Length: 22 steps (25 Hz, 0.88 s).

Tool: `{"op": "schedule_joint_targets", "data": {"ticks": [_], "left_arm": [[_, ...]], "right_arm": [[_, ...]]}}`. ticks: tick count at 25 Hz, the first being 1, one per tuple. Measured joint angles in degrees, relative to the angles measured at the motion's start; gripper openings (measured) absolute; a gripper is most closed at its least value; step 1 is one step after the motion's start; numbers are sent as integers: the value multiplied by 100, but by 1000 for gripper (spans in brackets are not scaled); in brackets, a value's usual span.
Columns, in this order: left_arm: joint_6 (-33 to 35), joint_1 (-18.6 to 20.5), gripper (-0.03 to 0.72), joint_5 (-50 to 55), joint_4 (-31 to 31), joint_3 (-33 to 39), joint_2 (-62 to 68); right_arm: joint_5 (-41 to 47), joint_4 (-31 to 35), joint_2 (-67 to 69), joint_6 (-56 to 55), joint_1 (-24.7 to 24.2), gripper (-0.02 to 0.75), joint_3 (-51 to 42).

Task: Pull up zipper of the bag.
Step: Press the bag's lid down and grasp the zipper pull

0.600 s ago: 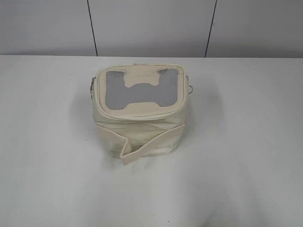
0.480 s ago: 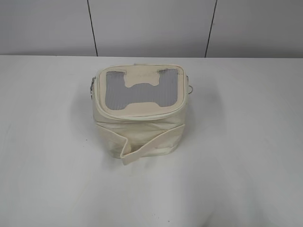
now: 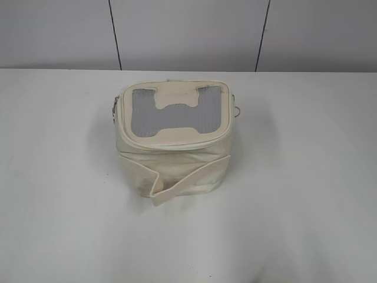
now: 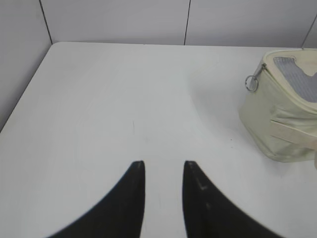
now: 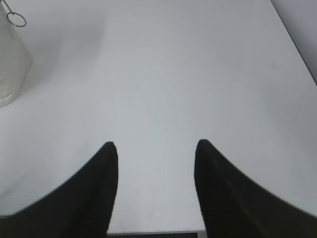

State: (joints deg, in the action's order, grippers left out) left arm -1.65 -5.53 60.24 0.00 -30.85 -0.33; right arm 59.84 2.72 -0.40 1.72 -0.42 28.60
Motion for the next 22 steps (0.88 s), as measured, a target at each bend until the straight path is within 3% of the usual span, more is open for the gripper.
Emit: {"op": "schedule_joint_targets", "data": {"ticks": [5,8,11,15,18,22], "left_arm": [[0,0,209,0,0,0,0],[0,0,209,0,0,0,0],[0,0,209,0,0,0,0],[0,0,209,0,0,0,0],[0,0,209,0,0,0,0],[0,0,209,-5,0,0,0]], "right_arm": [[-2,31,93,32,0,401,0],[-78,408,557,341,0,401,54],[-624,1314,1178,1011,0,401,173],[-1477,3236,2505,2751,0,401,352],[-1515,4647,3905,4399,0,401,663],[-1318,5654,5982,5873,110,401,1462]]}}
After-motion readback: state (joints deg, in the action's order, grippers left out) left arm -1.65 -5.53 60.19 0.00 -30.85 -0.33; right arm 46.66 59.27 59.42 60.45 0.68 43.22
